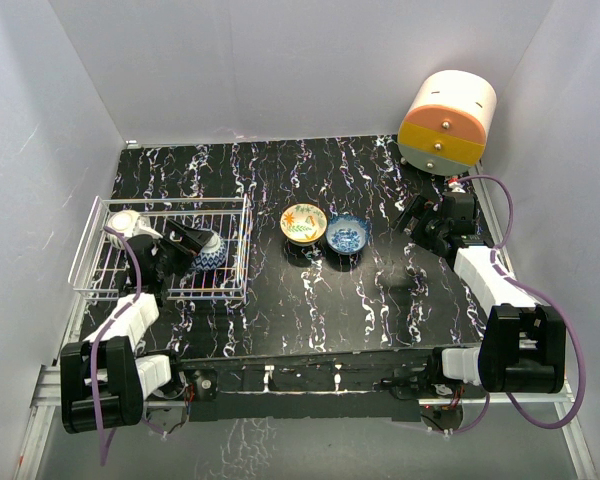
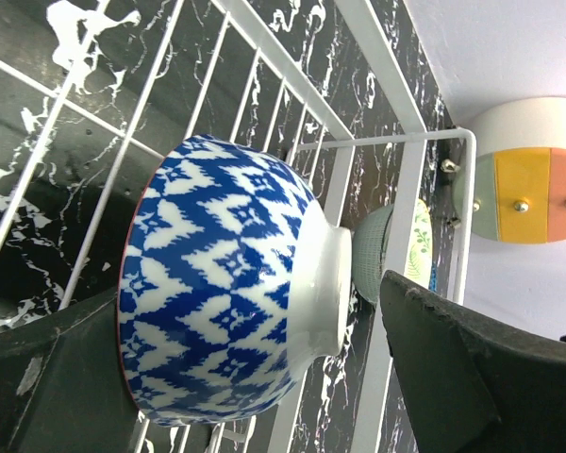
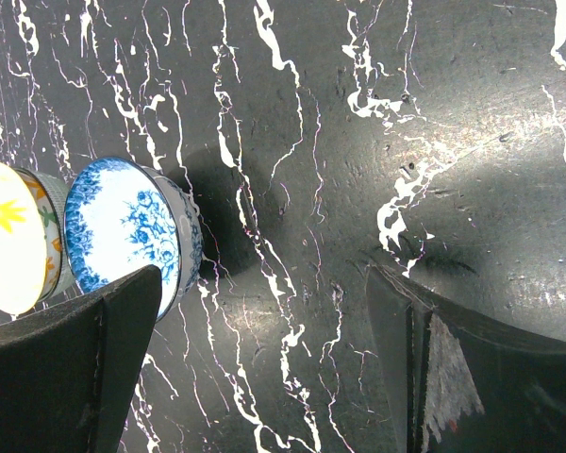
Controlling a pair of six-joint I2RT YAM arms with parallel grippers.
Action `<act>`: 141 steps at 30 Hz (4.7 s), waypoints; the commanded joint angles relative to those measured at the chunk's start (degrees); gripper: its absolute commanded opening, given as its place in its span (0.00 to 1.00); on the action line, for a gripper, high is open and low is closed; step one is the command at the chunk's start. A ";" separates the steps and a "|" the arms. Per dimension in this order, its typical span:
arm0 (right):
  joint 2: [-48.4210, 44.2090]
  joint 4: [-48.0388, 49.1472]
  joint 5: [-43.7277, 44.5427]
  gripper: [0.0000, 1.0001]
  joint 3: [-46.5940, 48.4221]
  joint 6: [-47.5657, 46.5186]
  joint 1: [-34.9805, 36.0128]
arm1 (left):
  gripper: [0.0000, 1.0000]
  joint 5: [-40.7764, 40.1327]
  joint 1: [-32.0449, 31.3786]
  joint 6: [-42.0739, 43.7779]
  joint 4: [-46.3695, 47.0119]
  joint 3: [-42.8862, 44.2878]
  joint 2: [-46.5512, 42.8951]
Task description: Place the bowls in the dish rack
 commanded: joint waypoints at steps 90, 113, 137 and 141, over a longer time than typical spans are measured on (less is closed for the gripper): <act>0.62 4.53 -2.40 0.93 -2.84 -0.72 -0.35 | 0.96 -46.99 -16.26 23.74 -57.39 33.42 3.01; 2.11 5.29 -3.57 0.93 -2.46 -0.33 -0.35 | 0.82 -52.90 -22.67 16.73 -67.75 30.05 -1.31; 2.67 8.51 -6.62 0.93 -5.24 0.69 -0.35 | 0.87 -58.85 -13.15 10.49 -69.84 27.65 2.39; 2.34 8.51 -6.62 0.93 -5.49 0.68 -0.35 | 0.88 -57.26 -9.11 12.43 -67.92 27.39 1.97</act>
